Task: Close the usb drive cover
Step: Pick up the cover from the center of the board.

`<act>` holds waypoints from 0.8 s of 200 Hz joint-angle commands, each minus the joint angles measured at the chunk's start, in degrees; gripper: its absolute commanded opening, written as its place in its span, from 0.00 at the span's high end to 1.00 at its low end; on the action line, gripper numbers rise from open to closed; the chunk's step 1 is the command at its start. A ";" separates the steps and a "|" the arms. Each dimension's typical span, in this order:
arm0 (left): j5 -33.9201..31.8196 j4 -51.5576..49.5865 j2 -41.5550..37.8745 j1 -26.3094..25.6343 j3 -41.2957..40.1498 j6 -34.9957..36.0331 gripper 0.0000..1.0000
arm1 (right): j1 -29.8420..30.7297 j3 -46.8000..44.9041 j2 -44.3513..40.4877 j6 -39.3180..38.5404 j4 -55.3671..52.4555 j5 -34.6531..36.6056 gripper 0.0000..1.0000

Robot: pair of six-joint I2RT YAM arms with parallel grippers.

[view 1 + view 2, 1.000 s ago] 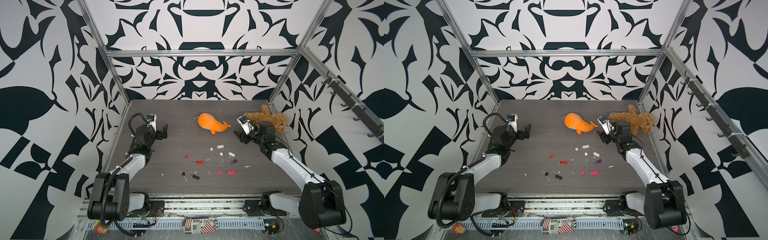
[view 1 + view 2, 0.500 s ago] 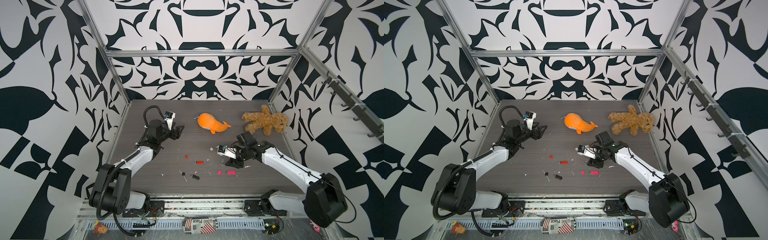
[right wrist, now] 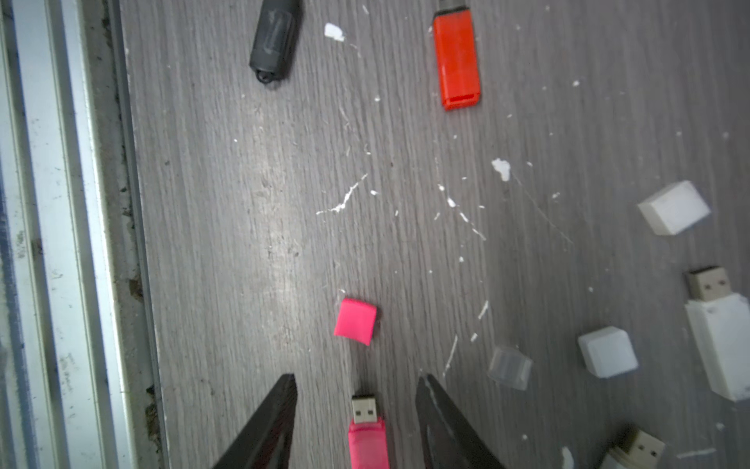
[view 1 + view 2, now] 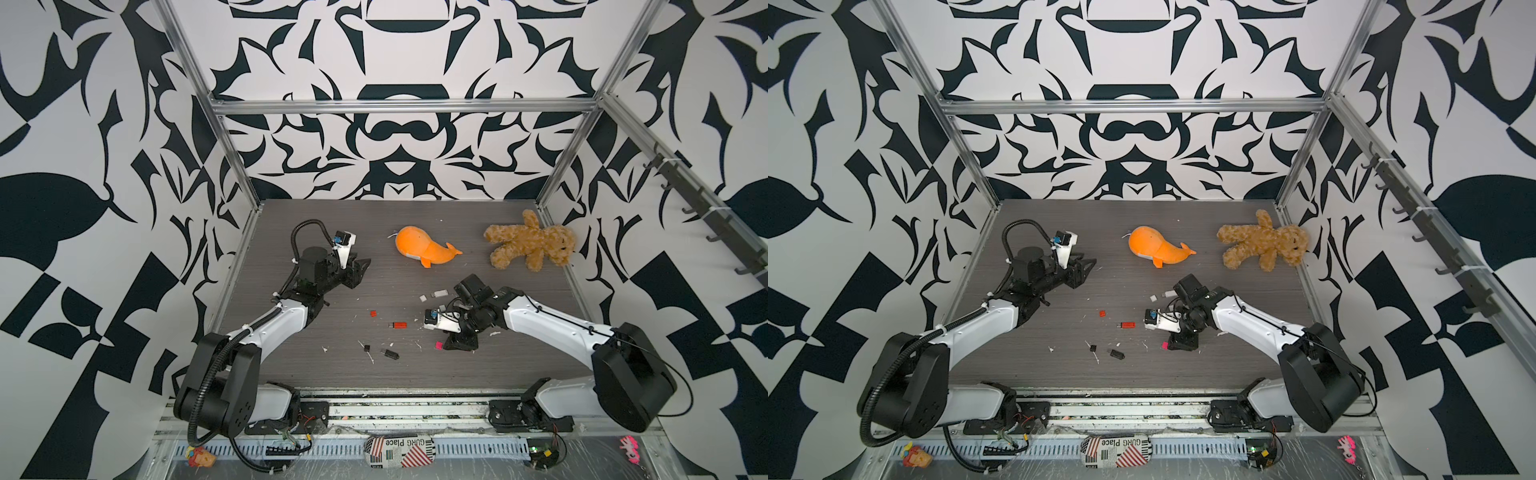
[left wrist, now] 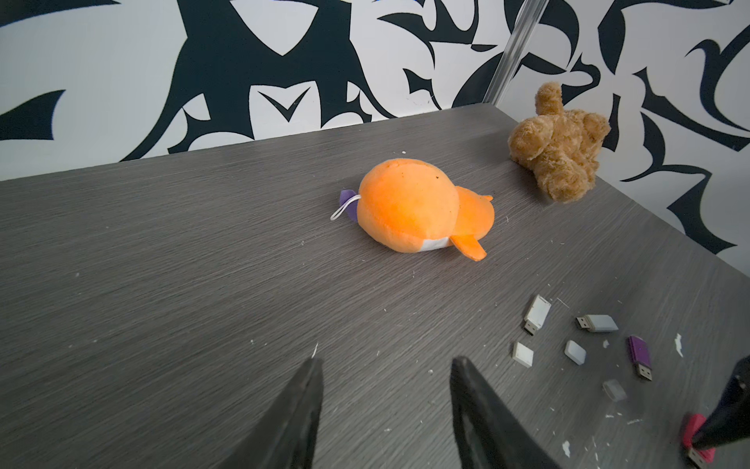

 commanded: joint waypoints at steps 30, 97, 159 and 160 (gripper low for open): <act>-1.50 3.57 -2.81 -0.22 -3.17 0.13 0.45 | 3.05 -0.25 3.88 3.61 3.82 2.12 0.53; -1.02 3.58 -2.79 -0.57 -4.10 0.33 0.46 | 3.87 -1.43 5.33 5.33 5.33 5.55 0.55; -1.04 3.66 -2.49 -1.19 -4.49 0.43 0.46 | 4.30 -1.34 7.28 7.27 6.73 5.80 0.56; -1.03 3.66 -2.50 -1.19 -4.54 0.41 0.46 | 4.35 -1.32 7.33 7.27 6.69 5.80 0.56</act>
